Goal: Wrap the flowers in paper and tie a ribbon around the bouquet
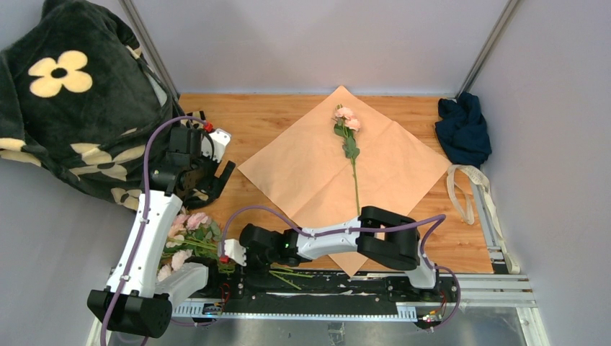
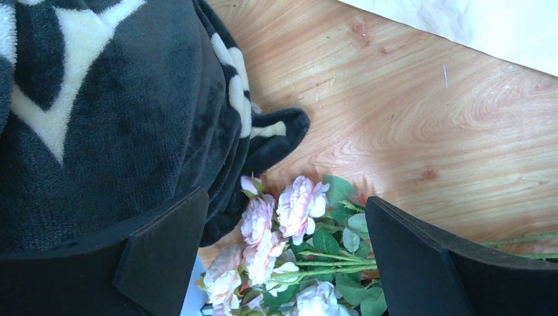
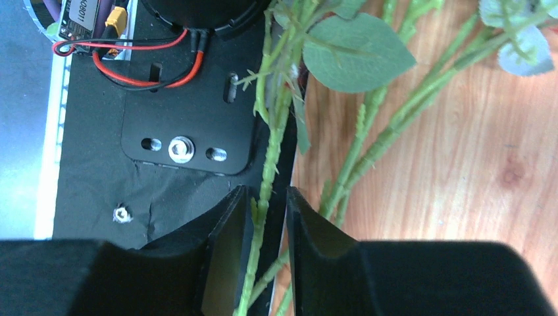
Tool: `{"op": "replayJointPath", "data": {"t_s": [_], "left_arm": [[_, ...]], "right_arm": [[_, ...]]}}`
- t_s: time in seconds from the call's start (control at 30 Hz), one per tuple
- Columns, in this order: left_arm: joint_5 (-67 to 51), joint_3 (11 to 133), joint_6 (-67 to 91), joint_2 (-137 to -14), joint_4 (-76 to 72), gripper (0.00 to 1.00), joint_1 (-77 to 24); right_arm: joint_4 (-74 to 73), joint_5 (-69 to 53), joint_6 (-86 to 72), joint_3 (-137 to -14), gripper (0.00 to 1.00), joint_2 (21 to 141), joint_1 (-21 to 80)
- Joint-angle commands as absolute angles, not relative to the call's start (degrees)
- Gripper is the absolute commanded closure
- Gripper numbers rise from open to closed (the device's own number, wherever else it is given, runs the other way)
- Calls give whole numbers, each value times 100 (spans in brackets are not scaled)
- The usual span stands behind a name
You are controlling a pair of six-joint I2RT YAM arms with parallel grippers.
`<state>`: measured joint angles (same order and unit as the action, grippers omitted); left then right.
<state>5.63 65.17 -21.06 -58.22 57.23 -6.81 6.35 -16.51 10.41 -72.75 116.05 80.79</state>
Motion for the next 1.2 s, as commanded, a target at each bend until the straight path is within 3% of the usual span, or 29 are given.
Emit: {"op": "replayJointPath", "data": {"t_s": [0.0,0.17,0.27,0.3,0.53,0.7,0.8,1.0,1.1,1.17], "left_arm": [[517,6452,-2190,-5756,5785,0,-625],[501,6452,-2212,-5772,5783,0,-624],[480,6459,-2214,-5749,5784,0,-624],[474,6477,-2229,-5742,5788,0,-624],[378,7452,-2305,-5786,5968,0,-624],[130,8491,-2428,-5783,5959,0,-624],[347,9143,-2360,-5822,5959,0,-624],[820,9741,-2262,-5836,5871,0,-624],[704,9412,-2194,-5752,5871,0,-624],[669,9151,-2192,-5691,5873,0,-624]], "right_arm": [[488,-1215,1187,-7498,74,11785,8165],[201,-886,1184,-7790,73,12162,8164],[25,-602,1144,-7998,98,12211,8165],[-170,-496,1139,-8022,100,12114,8158],[-648,-715,778,-7919,100,10510,7767],[-515,-1907,-552,-7404,100,9289,6550],[-555,-1964,-1058,-6969,100,8702,5747],[-855,-283,-2929,-6097,100,7884,3864],[-364,1141,-2728,-5862,100,8002,3685],[-639,1363,-2463,-6166,100,8483,3498]]}}
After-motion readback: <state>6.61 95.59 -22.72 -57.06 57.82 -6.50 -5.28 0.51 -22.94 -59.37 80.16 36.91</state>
